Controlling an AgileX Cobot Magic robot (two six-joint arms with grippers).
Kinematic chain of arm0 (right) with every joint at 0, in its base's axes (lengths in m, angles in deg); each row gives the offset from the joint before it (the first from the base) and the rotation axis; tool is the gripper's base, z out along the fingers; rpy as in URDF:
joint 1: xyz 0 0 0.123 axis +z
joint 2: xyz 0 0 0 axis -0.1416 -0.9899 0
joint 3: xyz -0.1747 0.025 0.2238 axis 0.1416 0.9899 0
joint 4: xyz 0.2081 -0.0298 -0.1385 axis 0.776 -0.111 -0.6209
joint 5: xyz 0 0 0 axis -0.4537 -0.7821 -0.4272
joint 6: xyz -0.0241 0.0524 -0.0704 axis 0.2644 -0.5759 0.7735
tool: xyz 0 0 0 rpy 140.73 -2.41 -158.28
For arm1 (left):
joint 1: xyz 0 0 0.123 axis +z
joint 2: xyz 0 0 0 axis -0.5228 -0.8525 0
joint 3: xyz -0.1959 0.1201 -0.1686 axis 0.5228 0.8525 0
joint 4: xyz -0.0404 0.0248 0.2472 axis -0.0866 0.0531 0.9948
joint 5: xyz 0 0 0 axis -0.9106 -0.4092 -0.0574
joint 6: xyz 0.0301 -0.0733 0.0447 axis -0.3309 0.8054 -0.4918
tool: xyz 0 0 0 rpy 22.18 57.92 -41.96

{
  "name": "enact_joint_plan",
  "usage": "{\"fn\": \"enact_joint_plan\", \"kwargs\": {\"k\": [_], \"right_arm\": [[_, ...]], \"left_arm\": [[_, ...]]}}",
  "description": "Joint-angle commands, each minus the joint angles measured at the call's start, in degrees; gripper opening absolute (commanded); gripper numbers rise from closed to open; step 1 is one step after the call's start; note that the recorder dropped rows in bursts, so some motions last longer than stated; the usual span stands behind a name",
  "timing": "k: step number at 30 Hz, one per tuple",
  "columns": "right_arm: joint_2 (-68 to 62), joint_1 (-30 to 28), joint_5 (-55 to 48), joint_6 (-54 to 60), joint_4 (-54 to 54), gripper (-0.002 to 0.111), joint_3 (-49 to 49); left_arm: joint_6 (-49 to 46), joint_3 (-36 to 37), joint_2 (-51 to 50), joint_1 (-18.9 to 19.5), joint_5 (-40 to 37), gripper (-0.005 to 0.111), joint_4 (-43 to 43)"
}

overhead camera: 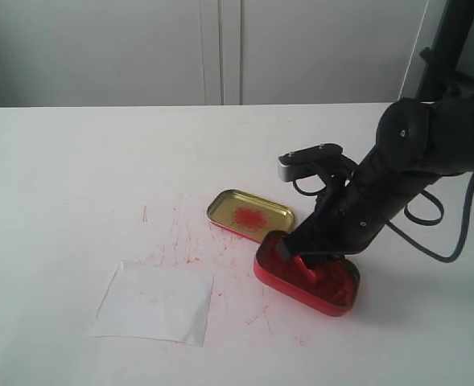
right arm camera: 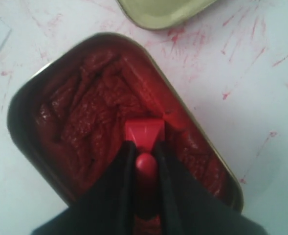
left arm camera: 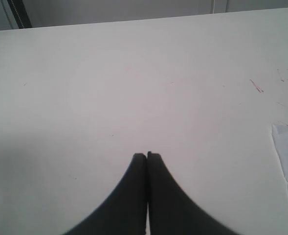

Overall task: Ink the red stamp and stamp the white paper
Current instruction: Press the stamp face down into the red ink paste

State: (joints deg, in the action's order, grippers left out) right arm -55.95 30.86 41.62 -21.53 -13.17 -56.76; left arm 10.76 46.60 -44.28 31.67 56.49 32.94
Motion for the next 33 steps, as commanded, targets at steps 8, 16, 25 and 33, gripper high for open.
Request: {"fn": "enact_joint_plan", "kwargs": {"k": [8,16,25,33], "right_arm": [[0.4,-1.2,3.5,7.1,7.8,0.000,2.7],[-3.4,-2.2,3.4,8.5,12.7,0.000,2.7],[-3.7,-2.2,2.9,8.9,14.8,0.000,2.7],[-2.2,-2.2,2.9,8.9,15.1,0.000,2.6]], "left_arm": [[0.1,0.2,0.2,-0.2,0.2,0.000,0.1],[0.1,0.2,0.2,-0.2,0.2,0.000,0.1],[0.1,0.2,0.2,-0.2,0.2,0.000,0.1],[0.1,0.2,0.2,-0.2,0.2,0.000,0.1]]}}
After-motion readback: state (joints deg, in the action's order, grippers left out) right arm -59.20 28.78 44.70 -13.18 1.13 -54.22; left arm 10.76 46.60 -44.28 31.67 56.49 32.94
